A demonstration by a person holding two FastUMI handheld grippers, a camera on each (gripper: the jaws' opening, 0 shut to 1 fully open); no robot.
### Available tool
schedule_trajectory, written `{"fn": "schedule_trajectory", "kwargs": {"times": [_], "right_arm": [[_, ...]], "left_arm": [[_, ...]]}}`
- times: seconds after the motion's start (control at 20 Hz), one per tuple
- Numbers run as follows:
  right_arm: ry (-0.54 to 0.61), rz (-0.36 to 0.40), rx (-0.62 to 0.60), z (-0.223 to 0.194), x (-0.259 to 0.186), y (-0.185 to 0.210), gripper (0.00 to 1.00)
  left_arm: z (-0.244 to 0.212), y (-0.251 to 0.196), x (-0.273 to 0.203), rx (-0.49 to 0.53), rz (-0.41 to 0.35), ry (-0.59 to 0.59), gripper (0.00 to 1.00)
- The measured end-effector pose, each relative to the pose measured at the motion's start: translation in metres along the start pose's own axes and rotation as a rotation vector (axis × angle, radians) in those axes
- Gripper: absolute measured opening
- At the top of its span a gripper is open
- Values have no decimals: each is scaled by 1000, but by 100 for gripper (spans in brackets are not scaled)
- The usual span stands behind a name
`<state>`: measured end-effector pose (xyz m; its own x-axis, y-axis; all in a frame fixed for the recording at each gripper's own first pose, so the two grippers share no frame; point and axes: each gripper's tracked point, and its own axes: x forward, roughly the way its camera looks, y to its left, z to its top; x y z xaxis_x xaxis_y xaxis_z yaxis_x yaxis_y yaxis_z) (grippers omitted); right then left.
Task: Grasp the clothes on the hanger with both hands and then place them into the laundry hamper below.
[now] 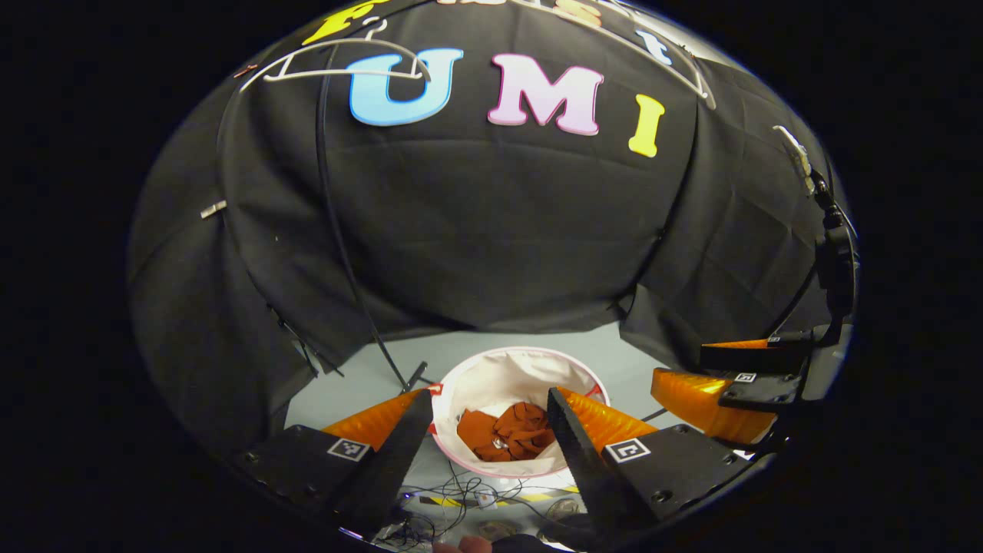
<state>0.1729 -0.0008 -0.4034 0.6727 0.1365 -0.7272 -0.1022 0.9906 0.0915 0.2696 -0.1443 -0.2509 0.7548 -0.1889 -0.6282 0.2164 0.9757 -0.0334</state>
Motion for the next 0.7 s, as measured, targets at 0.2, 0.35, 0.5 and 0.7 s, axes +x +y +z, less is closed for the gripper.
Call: {"fn": "schedule_trajectory", "kwargs": {"times": [0.2, 0.35, 0.5, 0.7], "right_arm": [[-149, -13, -12, 50, -46, 10, 99], [-253, -28, 9, 90, -84, 10, 99], [-358, -58, 10, 129, -122, 10, 99], [-492, -85, 29, 169, -172, 14, 99]], "left_arm": [[43, -9, -44, 19, -18, -127, 95], [82, -13, -83, 41, -24, -221, 95], [122, -16, -119, 40, -34, -328, 95], [171, -15, -166, 37, -46, -464, 95]]}}
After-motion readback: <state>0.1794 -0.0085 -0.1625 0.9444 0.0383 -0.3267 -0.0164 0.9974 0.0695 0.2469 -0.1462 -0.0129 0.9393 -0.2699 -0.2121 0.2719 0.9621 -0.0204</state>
